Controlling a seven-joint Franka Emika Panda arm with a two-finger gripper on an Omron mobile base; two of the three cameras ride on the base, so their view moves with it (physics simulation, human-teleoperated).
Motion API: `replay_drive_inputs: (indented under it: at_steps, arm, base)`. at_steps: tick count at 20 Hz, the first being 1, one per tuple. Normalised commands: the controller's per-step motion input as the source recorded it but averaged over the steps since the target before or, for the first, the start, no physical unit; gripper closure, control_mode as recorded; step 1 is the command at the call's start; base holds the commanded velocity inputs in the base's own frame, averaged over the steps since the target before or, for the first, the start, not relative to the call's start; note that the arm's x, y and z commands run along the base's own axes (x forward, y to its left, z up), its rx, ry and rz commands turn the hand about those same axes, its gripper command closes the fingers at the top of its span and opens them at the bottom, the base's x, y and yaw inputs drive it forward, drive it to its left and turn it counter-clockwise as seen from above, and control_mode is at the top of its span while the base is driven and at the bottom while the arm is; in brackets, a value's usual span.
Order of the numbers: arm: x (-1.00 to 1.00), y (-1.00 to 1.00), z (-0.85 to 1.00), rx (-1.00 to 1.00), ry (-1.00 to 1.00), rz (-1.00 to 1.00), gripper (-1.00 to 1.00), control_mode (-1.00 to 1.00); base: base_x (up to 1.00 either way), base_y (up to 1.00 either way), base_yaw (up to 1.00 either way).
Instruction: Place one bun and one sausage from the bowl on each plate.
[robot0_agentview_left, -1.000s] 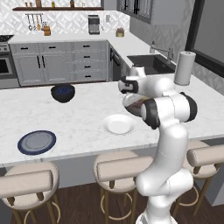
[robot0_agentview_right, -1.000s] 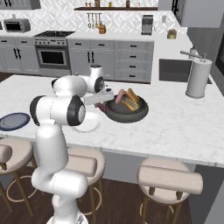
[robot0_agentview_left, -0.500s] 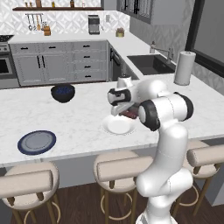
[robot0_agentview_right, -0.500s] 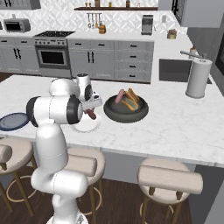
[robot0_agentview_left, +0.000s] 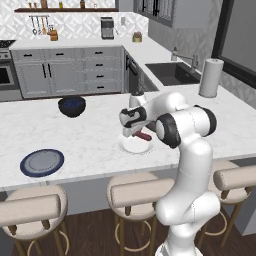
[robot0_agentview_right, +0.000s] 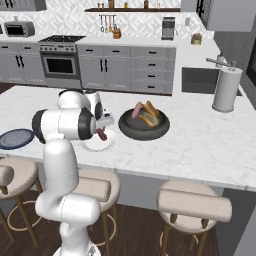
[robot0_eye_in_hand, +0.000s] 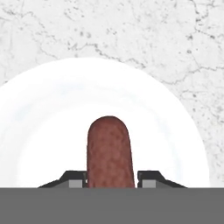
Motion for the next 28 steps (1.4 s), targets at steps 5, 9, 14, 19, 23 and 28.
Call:
replay_drive_inputs:
  at_steps: [5, 9, 14, 19, 23, 28]
  arm:
    - [0.10, 0.00, -0.18, 0.00, -0.05, 0.00, 1.00, -1.00]
    - [0.21, 0.00, -0.16, 0.00, -0.02, 0.00, -1.00, -1.00]
    - [0.43, 0.00, -0.12, 0.00, -0.02, 0.00, -1.00, -1.00]
    - [0.06, 0.01, 0.08, 0.00, -0.04, 0.00, -1.00, -1.00]
    - [-0.32, 0.00, 0.47, 0.00, -0.07, 0.00, -1.00, -1.00]
    - [-0.13, -0.20, 0.51, 0.00, -0.09, 0.00, -1.00, -1.00]
  base:
    - [0.00, 0.00, 0.00]
    - [0.00, 0.00, 0.00]
    - [0.00, 0.00, 0.00]
    - [0.00, 0.00, 0.00]
    - [0.00, 0.00, 0.00]
    - [0.00, 0.00, 0.00]
